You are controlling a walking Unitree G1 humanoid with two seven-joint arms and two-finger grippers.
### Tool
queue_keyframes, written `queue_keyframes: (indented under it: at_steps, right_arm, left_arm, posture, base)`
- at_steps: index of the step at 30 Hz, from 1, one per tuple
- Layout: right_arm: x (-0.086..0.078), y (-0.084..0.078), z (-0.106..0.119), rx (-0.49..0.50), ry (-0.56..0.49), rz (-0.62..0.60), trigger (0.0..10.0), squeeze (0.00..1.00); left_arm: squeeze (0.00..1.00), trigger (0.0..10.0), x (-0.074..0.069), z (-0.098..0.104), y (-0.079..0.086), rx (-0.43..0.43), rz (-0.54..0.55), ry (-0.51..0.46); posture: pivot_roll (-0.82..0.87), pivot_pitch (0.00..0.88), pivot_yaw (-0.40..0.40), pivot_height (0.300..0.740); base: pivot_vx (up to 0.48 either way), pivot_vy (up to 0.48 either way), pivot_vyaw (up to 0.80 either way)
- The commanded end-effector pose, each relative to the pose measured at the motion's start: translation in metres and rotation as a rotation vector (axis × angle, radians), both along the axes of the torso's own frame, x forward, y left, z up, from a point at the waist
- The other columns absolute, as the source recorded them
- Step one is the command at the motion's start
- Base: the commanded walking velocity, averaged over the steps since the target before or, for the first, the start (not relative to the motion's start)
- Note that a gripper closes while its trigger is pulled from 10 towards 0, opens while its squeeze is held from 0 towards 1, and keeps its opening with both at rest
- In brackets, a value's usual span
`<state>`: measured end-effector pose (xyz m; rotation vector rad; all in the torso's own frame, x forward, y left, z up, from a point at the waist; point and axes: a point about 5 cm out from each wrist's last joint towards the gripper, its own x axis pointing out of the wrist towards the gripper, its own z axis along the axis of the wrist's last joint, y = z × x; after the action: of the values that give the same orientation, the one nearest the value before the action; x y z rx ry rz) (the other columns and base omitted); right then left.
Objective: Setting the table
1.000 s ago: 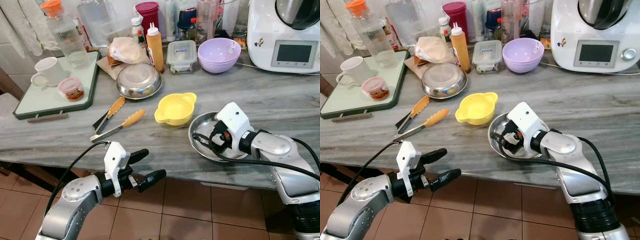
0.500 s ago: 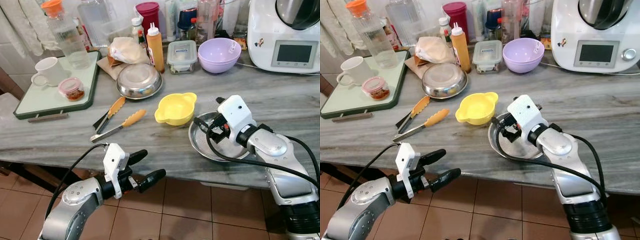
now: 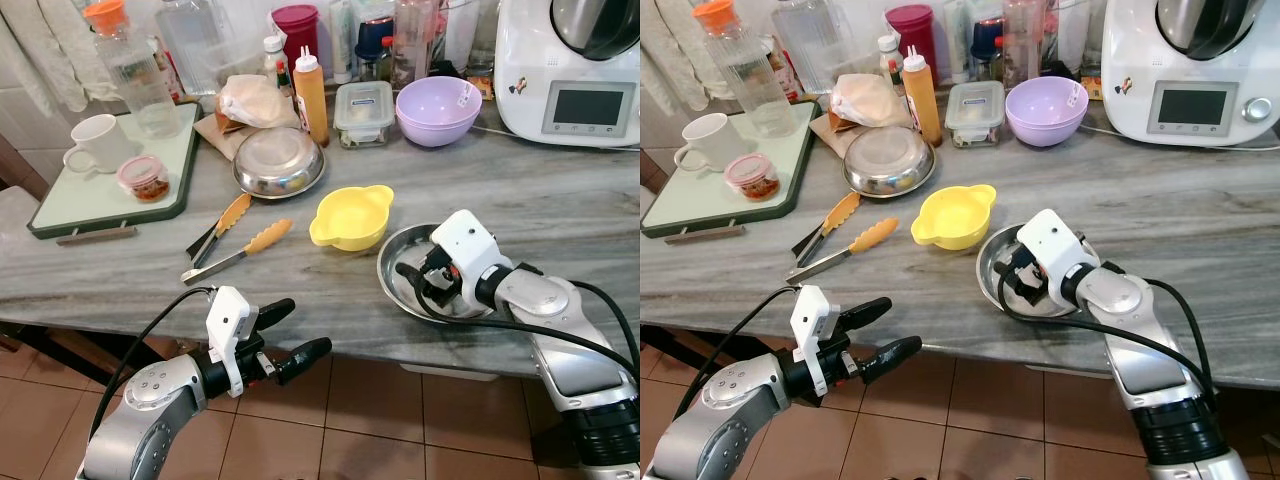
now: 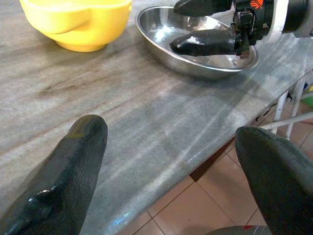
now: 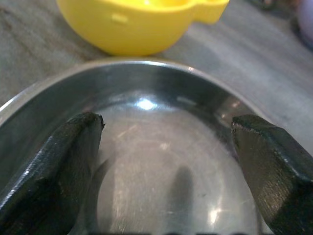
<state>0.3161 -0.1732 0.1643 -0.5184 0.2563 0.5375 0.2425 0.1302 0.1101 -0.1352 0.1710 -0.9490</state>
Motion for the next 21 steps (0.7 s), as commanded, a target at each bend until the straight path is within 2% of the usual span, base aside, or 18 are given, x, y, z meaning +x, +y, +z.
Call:
queue_keyframes:
  at_steps: [1, 2, 6, 14, 21]
  right_arm:
    - [0.001, 0.003, 0.000, -0.007, 0.020, 0.019, 10.0, 0.19]
    - [0.001, 0.003, -0.002, -0.019, 0.035, 0.018, 10.0, 0.15]
    - [0.003, 0.002, -0.005, -0.016, 0.055, 0.014, 10.0, 0.09]
    - [0.004, 0.008, -0.012, -0.004, 0.088, 0.026, 10.0, 0.05]
    - [0.006, 0.019, -0.014, 0.024, 0.100, 0.054, 10.0, 0.04]
  left_arm:
    - [0.00, 10.0, -0.001, 0.003, 0.003, 0.006, 0.014, -0.010]
    - [0.00, 10.0, -0.002, 0.003, 0.003, 0.007, 0.015, -0.010]
    - [0.00, 10.0, -0.003, 0.003, 0.003, 0.007, 0.018, -0.008]
    - [0.00, 10.0, -0.005, 0.003, 0.003, 0.009, 0.017, -0.004]
    - [0.00, 10.0, -0.005, 0.003, 0.003, 0.009, 0.019, -0.005]
  posture:
    - [-0.22, 0.122, 0.133, 0.740]
    - [-0.21, 0.124, 0.132, 0.740]
    - [-0.21, 0.126, 0.130, 0.740]
    - [-0.20, 0.127, 0.129, 0.740]
    - [-0.20, 0.129, 0.127, 0.740]
  base:
    - [0.000, 0.000, 0.00]
    - [0.000, 0.000, 0.00]
    - [0.000, 0.000, 0.00]
    - [0.000, 0.000, 0.00]
    - [0.000, 0.000, 0.00]
